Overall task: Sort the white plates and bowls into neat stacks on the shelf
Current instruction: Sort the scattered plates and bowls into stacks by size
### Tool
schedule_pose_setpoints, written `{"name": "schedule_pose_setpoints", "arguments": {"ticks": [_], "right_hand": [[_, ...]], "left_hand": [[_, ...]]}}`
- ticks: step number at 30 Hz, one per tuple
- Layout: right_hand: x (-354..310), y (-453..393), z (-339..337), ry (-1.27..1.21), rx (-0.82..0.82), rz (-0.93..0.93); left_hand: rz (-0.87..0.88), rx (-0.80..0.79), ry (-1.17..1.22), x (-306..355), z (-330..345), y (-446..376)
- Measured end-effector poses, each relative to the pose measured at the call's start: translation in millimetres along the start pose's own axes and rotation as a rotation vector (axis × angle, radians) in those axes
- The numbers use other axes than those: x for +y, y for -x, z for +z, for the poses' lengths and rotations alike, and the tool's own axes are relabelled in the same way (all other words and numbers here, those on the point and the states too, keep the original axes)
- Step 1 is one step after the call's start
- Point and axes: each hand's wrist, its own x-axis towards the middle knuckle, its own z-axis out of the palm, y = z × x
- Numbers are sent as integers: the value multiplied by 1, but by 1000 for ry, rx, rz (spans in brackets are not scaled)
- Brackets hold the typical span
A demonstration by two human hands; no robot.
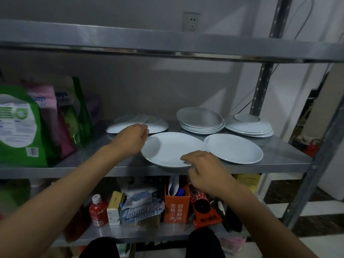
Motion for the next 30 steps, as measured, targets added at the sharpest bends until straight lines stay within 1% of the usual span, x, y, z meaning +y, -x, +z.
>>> {"name": "schedule_pose_setpoints", "arguments": {"ticks": [4,8,11,13,18,22,27,30], "right_hand": [[-7,-15,-14,-4,27,7],[-13,-37,-20,-14,72,25],[-17,-58,-19,-42,68,67],[-22,-75,-16,-31,42,47],[-35,-115,-8,21,5,12],[-41,-135,3,17,-3,5],[-45,-154,19,17,-12,0],[-44,-161,26,-6,-12,11]], "left_hand": [[1,23,32,-1,1,-4],[-59,51,52,-7,4,-9],[-73,75,53,-17,6,-13],[-80,78,39,-28,7,-17],[-55,35,-41,-57,14,-32],[-112,-17,-87,-76,18,-45],[-158,-73,-201,-102,25,-60],[-182,-107,-185,-111,31,-69]]}}
